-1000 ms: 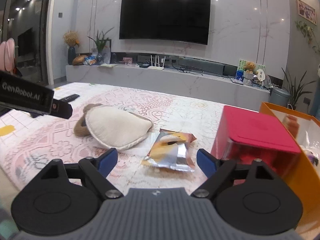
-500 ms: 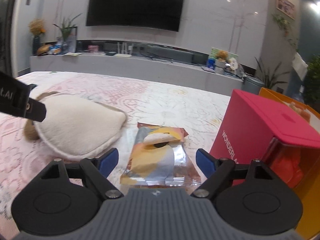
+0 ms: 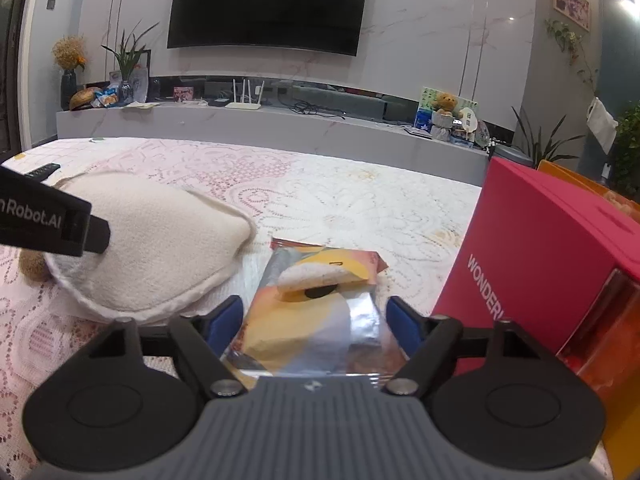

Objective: Organize soft objects

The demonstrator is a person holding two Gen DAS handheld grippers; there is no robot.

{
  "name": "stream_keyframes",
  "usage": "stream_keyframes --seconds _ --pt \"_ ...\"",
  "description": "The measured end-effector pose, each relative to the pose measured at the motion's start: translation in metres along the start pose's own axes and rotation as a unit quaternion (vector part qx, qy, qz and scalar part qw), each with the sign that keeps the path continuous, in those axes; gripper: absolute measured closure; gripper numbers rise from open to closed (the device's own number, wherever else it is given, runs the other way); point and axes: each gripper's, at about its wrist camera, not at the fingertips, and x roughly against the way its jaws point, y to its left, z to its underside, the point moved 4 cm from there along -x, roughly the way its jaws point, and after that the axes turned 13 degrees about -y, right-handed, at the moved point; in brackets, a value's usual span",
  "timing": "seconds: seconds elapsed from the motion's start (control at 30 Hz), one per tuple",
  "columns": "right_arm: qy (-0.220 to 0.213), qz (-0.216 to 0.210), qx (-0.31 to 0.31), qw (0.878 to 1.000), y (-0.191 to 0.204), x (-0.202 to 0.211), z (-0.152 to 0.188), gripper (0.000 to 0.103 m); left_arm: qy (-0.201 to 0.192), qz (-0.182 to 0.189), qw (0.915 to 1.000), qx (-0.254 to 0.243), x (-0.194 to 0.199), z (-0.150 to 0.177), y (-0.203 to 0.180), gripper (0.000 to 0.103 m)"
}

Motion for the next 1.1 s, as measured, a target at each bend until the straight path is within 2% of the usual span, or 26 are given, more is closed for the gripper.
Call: stream_keyframes --seconds 0.07,0.17,0.23,0.27,0.3,0.37,0.47,0.53,0.6,0.7,0.8,0.9,1.03,1.1 --pt "0.002 -0.004 -0.001 1.000 -0.001 0.000 0.001 0.028 -0.004 0.010 0.9999 -0.009 0.002 0.000 -0.007 0.055" --pt "0.003 -0.009 -0.008 1.000 -0.003 0.001 0.002 0.029 0.005 0.011 0.9998 -0.015 -0.002 0.003 -0.014 0.055" --pt "0.006 -0.011 -0.014 1.000 -0.004 0.001 0.003 0.028 0.005 0.009 0.9999 -0.013 -0.005 0.003 -0.016 0.042" --pt "0.006 -0.012 -0.016 1.000 -0.004 0.001 0.003 0.028 0.006 0.013 0.9999 -0.007 -0.006 0.003 -0.016 0.032" --pt "0.007 -0.013 -0.016 1.000 -0.004 0.000 0.003 0.028 0.006 0.017 0.9998 0.003 -0.008 0.003 -0.016 0.027" --pt "0.011 -0.016 -0.016 1.000 -0.004 -0.001 0.004 0.027 0.009 0.018 0.9997 0.016 -0.013 0.004 -0.018 0.026" --pt "0.015 -0.021 -0.017 1.000 -0.004 -0.002 0.005 0.027 0.006 -0.002 0.9999 0.011 -0.020 0.004 -0.021 0.026" --pt "0.018 -0.022 -0.020 0.999 -0.004 -0.001 0.006 0.028 0.000 -0.010 0.9999 -0.004 -0.021 0.005 -0.026 0.038" --pt "0.020 -0.026 -0.021 0.999 -0.003 -0.002 0.005 0.029 -0.010 -0.016 0.9992 -0.036 -0.018 0.006 -0.032 0.060" --pt "0.021 -0.026 -0.018 0.999 -0.002 -0.002 0.004 0.030 -0.020 -0.021 0.9982 -0.052 -0.013 0.006 -0.033 0.079" --pt "0.020 -0.028 -0.022 0.999 -0.002 -0.002 0.003 0.031 -0.032 -0.014 0.9984 -0.045 -0.007 0.002 -0.031 0.088" --pt "0.016 -0.028 -0.024 0.999 -0.003 0.001 0.004 0.035 -0.055 -0.009 0.9962 -0.067 0.004 -0.002 -0.037 0.093" --pt "0.009 -0.031 -0.019 0.999 -0.005 0.006 0.004 0.041 -0.057 0.026 0.9954 -0.072 0.019 -0.005 -0.047 0.095" --pt "0.010 -0.035 -0.023 0.999 -0.007 0.008 0.004 0.043 -0.056 0.033 0.9957 -0.065 0.024 -0.005 -0.048 0.096"
